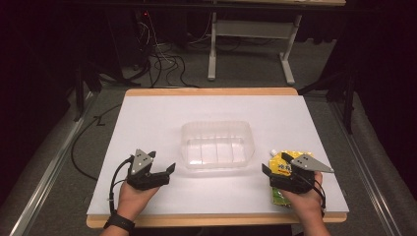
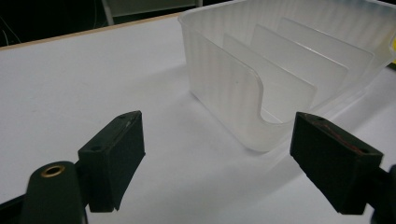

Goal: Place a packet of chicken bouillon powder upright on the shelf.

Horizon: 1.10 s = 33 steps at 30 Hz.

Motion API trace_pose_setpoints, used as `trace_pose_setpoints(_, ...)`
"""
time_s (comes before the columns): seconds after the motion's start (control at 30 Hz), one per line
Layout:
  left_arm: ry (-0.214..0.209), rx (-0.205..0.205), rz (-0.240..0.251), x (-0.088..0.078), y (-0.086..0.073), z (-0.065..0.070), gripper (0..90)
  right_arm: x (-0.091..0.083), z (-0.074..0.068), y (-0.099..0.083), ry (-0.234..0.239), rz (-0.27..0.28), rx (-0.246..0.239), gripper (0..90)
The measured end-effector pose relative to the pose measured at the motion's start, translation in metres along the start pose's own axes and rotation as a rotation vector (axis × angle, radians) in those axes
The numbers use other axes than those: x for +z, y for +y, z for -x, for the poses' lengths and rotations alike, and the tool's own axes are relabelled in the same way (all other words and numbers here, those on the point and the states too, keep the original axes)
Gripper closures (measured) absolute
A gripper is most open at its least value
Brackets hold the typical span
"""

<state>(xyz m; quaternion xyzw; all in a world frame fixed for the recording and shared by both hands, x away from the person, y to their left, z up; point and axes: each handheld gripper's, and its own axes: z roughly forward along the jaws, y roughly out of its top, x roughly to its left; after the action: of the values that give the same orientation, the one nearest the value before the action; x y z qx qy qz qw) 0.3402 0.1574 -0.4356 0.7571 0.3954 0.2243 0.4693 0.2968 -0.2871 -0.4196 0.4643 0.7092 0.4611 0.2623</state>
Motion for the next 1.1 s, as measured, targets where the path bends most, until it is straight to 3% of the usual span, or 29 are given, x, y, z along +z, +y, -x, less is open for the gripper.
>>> trace_pose_setpoints(0.53, -0.003, 0.017, -0.018, 0.001, -0.001, 0.001, 18.9, -0.001, 0.004, -0.001, -0.001, -0.004, 0.009, 16.8)
trace_pose_setpoints(0.63, -0.003, 0.016, -0.017, 0.002, -0.001, 0.000, 19.4, -0.003, 0.006, -0.002, -0.010, -0.007, 0.012, 20.5)
trace_pose_setpoints(0.67, 0.000, 0.017, -0.021, 0.004, -0.001, -0.001, 19.6, -0.009, 0.011, -0.004, -0.024, -0.009, 0.022, 26.0)
trace_pose_setpoints(0.73, -0.002, 0.015, -0.027, 0.005, -0.001, -0.002, 19.9, -0.011, 0.013, -0.006, -0.036, -0.010, 0.020, 28.7)
trace_pose_setpoints(0.8, -0.006, 0.016, -0.042, 0.009, 0.000, -0.004, 20.4, -0.020, 0.022, -0.011, -0.077, -0.027, 0.028, 35.7)
trace_pose_setpoints(0.83, -0.006, 0.015, -0.040, 0.010, 0.000, -0.004, 20.5, -0.029, 0.031, -0.017, -0.123, -0.043, 0.047, 43.4)
trace_pose_setpoints(0.87, -0.010, 0.016, -0.041, 0.011, 0.001, -0.004, 20.5, -0.029, 0.031, -0.017, -0.123, -0.043, 0.047, 43.4)
trace_pose_setpoints(0.93, -0.002, 0.016, -0.023, 0.013, 0.005, -0.003, 21.0, -0.044, 0.043, -0.026, -0.173, -0.057, 0.069, 56.7)
trace_pose_setpoints(0.97, -0.002, 0.016, -0.023, 0.013, 0.005, -0.003, 21.2, -0.044, 0.043, -0.026, -0.173, -0.057, 0.069, 56.7)
trace_pose_setpoints(1.0, -0.005, 0.006, -0.012, 0.016, 0.009, -0.002, 21.6, -0.054, 0.052, -0.034, -0.199, -0.072, 0.093, 73.6)
trace_pose_setpoints(1.03, -0.005, 0.006, -0.012, 0.016, 0.009, -0.002, 21.6, -0.054, 0.052, -0.034, -0.199, -0.072, 0.093, 73.6)
trace_pose_setpoints(1.07, -0.011, 0.001, -0.015, 0.018, 0.011, -0.002, 21.5, -0.063, 0.063, -0.045, -0.232, -0.116, 0.157, 87.1)
trace_pose_setpoints(1.1, -0.008, 0.003, -0.017, 0.019, 0.012, -0.001, 21.5, -0.063, 0.063, -0.045, -0.232, -0.116, 0.157, 87.1)
